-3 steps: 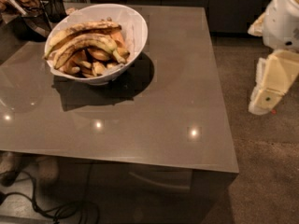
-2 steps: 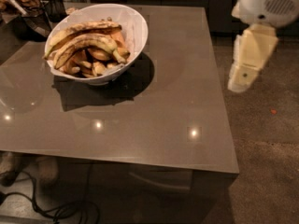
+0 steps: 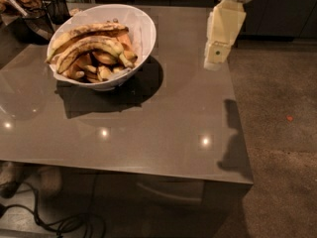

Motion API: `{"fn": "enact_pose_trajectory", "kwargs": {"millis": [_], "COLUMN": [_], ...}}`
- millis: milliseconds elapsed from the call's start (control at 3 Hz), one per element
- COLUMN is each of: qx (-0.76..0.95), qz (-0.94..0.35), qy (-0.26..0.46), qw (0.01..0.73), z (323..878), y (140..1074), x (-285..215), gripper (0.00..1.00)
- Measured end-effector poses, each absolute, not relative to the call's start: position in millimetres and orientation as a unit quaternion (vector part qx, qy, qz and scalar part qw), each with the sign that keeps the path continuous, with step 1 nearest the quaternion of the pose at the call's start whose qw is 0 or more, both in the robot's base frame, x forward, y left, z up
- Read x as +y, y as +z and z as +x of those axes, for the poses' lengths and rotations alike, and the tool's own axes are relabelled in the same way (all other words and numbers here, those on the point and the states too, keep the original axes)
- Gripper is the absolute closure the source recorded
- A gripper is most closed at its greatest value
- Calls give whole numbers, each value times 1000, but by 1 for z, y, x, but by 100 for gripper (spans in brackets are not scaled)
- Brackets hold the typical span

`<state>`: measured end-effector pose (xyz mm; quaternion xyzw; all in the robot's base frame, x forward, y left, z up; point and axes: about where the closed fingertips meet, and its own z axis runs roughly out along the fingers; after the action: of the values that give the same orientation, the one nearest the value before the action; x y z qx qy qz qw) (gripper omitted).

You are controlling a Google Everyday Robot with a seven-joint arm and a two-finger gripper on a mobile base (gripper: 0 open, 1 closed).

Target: Pick banana from white bowl

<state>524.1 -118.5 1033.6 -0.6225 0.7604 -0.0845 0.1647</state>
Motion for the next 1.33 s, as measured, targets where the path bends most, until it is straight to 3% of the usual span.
{"fn": "enact_pose_trajectory", "kwargs": {"millis": [333, 1000, 1333], "qx": [759, 724, 719], "qz": [-622, -669, -669], "qy": [-80, -70, -71], "qw": [177, 155, 174], "z": [533, 531, 537], "y": [1036, 1026, 1031], "x": [-107, -15, -7], "gripper": [0, 0, 0]}}
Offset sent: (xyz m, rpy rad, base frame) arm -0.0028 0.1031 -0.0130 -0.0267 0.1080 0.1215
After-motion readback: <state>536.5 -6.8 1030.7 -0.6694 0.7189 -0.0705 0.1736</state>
